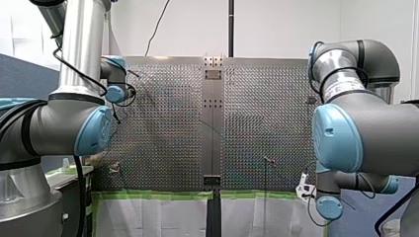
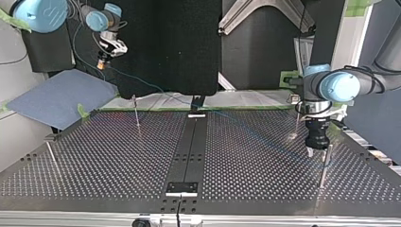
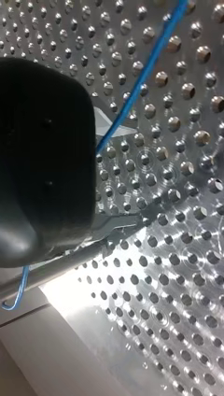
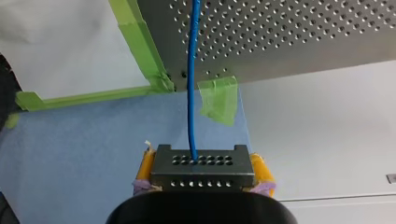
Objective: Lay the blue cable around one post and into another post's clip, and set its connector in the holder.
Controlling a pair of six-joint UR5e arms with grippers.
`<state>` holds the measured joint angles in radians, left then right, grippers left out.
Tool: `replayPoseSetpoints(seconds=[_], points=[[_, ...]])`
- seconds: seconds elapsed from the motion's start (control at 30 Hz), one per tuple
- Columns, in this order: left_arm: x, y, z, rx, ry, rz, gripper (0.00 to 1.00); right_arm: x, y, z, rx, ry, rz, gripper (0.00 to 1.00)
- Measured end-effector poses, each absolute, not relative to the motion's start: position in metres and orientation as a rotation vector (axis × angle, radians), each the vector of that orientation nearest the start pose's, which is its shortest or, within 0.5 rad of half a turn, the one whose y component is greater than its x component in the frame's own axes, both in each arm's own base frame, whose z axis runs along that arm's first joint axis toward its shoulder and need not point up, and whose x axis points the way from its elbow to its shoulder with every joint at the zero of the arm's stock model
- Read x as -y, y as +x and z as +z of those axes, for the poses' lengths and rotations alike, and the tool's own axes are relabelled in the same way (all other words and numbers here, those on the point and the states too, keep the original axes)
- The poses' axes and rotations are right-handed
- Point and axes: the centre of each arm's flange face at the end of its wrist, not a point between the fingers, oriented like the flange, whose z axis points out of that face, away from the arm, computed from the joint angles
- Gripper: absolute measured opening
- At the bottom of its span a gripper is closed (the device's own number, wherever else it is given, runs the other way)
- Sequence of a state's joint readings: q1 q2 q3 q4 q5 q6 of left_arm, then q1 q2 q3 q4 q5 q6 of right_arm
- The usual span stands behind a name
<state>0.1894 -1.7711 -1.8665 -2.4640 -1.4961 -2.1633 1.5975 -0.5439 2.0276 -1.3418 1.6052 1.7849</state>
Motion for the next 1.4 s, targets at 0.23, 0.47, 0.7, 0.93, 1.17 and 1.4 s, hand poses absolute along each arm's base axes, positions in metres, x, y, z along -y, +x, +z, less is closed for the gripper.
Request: replayPoseSetpoints(seconds=[0.23, 0.47, 0.7, 0.93, 1.17, 1.4], points=[[0.035, 0.561, 0.312, -1.316, -0.485, -0.375, 0.81, 0.492, 0.143, -0.094, 1.378, 1.174, 1.355, 0.0], [0.032, 0.562, 0.312, -1.312, -0.492, -0.359, 0.81, 0.509, 0.147, -0.066, 1.305, 1.125, 1.49, 0.0], [0.03, 0.562, 0.312, -1.31, -0.495, -0.356, 0.81, 0.518, 0.151, -0.065, 1.263, 1.128, 1.572, 0.0], [0.029, 0.562, 0.311, -1.311, -0.496, -0.355, 0.81, 0.515, 0.157, -0.088, 1.234, 1.184, 1.615, 0.0], [0.03, 0.562, 0.311, -1.312, -0.495, -0.355, 0.81, 0.52, 0.152, -0.11, 1.266, 1.205, 1.589, 0.0], [0.03, 0.562, 0.312, -1.312, -0.495, -0.354, 0.81, 0.527, 0.139, -0.111, 1.292, 1.205, 1.514, 0.0]])
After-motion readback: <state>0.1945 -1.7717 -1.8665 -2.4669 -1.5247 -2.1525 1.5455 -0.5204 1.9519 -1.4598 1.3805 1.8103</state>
